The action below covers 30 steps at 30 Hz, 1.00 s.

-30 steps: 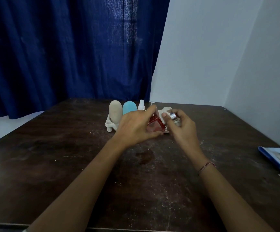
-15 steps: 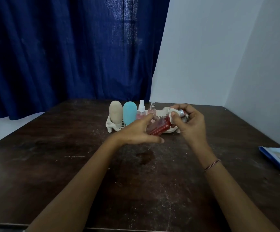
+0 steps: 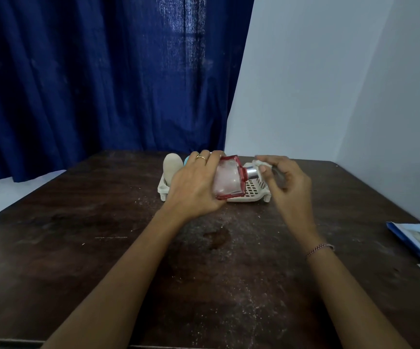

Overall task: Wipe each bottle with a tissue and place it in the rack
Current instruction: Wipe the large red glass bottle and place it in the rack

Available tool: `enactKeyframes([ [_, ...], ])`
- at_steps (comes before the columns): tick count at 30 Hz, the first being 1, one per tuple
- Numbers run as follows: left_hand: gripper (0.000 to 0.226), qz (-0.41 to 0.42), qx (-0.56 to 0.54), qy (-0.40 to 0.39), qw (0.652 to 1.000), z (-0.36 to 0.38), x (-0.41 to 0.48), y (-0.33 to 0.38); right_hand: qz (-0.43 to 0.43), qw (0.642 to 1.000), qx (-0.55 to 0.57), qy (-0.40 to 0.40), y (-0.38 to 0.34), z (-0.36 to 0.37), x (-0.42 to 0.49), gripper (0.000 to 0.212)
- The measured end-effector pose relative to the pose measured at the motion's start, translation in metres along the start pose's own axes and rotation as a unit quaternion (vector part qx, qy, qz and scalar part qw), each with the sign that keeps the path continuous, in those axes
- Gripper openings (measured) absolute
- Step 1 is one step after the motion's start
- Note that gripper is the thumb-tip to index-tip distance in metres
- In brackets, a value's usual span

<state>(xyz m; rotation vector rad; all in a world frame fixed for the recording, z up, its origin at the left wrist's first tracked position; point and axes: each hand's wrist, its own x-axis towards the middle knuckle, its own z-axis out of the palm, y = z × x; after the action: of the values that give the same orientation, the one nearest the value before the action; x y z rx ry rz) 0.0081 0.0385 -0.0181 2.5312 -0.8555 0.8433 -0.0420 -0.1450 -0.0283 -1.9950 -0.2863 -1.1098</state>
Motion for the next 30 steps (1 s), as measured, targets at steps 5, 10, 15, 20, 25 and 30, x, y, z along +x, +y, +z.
enactKeyframes([
  [5, 0.085, -0.003, 0.049, 0.020, 0.999, -0.002, 0.000, 0.001, -0.127, 0.978, -0.159, -0.037, 0.002, 0.013, -0.005, 0.030],
  [10, 0.085, 0.003, 0.070, 0.040, 0.997, -0.002, 0.000, 0.002, -0.109, 0.987, -0.110, -0.037, 0.004, 0.003, -0.002, 0.030],
  [15, 0.083, 0.016, 0.097, 0.050, 0.994, 0.001, 0.001, 0.000, -0.112, 0.985, -0.128, -0.033, 0.002, 0.006, -0.003, 0.028],
  [20, 0.085, 0.036, 0.139, 0.048, 0.989, 0.003, 0.003, -0.003, -0.081, 0.991, -0.097, -0.052, 0.000, 0.009, -0.005, 0.024],
  [25, 0.081, 0.036, 0.084, 0.058, 0.994, 0.007, -0.001, -0.002, 0.248, 0.921, 0.294, -0.065, -0.006, -0.003, 0.006, 0.017],
  [30, 0.085, 0.011, -0.005, 0.055, 0.998, 0.007, 0.000, -0.001, 0.300, 0.815, 0.495, -0.040, -0.009, 0.000, 0.008, 0.025],
])
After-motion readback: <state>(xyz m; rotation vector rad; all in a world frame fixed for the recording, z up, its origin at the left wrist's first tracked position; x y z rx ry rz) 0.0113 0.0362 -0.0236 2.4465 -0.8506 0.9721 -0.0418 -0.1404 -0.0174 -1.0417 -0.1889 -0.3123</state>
